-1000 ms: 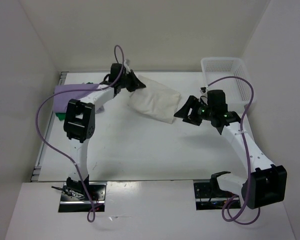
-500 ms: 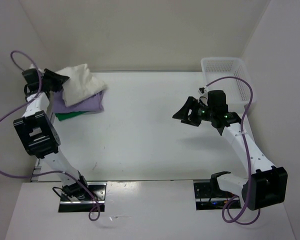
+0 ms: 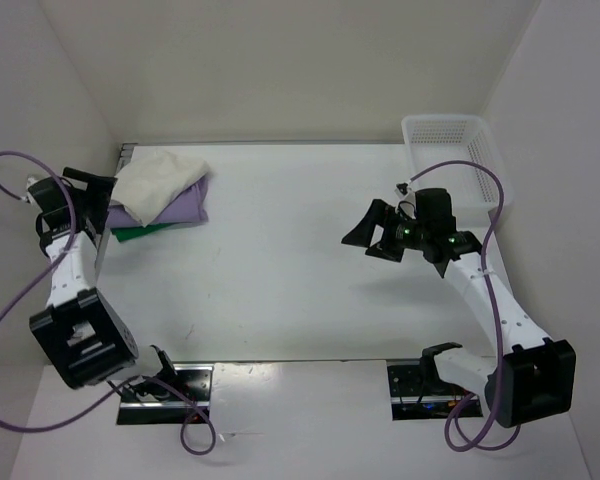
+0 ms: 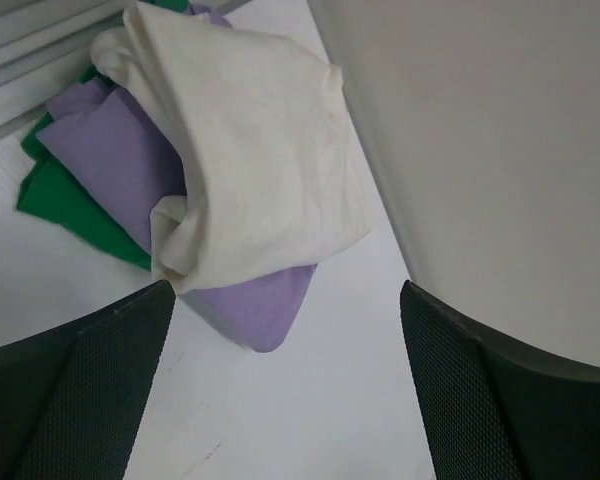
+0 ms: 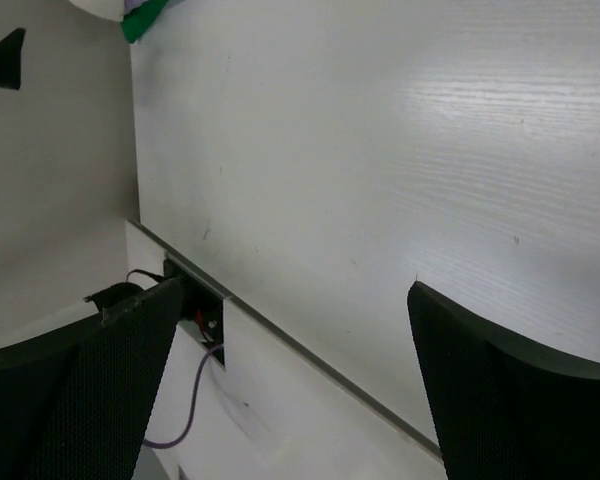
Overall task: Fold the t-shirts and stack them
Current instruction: Put the neatly folded tshirt into the corner of the board with the left arm
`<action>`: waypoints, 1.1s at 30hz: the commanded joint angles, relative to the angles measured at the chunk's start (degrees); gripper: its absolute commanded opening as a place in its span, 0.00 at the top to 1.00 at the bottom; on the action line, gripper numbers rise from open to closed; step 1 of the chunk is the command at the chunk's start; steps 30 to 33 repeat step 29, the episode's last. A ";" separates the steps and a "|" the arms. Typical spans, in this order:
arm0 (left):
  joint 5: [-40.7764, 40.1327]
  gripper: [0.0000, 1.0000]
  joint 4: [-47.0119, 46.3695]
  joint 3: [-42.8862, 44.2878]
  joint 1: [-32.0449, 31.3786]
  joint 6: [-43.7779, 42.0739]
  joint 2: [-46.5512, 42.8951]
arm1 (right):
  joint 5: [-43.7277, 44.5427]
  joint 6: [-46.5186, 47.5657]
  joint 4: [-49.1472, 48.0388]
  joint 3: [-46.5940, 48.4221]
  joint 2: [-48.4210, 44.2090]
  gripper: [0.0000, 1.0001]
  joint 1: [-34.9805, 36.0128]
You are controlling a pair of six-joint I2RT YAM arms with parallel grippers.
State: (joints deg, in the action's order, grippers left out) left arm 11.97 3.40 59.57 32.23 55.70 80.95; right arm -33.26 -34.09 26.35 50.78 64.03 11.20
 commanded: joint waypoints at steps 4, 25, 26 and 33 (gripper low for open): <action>-2.22 0.00 2.84 -7.35 -6.81 -2.52 -10.62 | 5.73 1.21 1.60 -2.36 -2.95 0.00 2.77; 19.67 0.00 9.09 -17.46 -22.20 -12.72 -25.57 | 2.85 0.69 0.37 -3.41 -4.70 0.00 4.62; 19.67 0.00 8.39 -17.47 -22.73 -12.72 -25.58 | 2.32 0.69 0.37 -3.41 -4.70 0.00 4.62; 18.98 0.00 8.38 -17.47 -24.05 -12.72 -24.96 | 2.32 0.69 0.37 -3.41 -4.18 0.00 4.62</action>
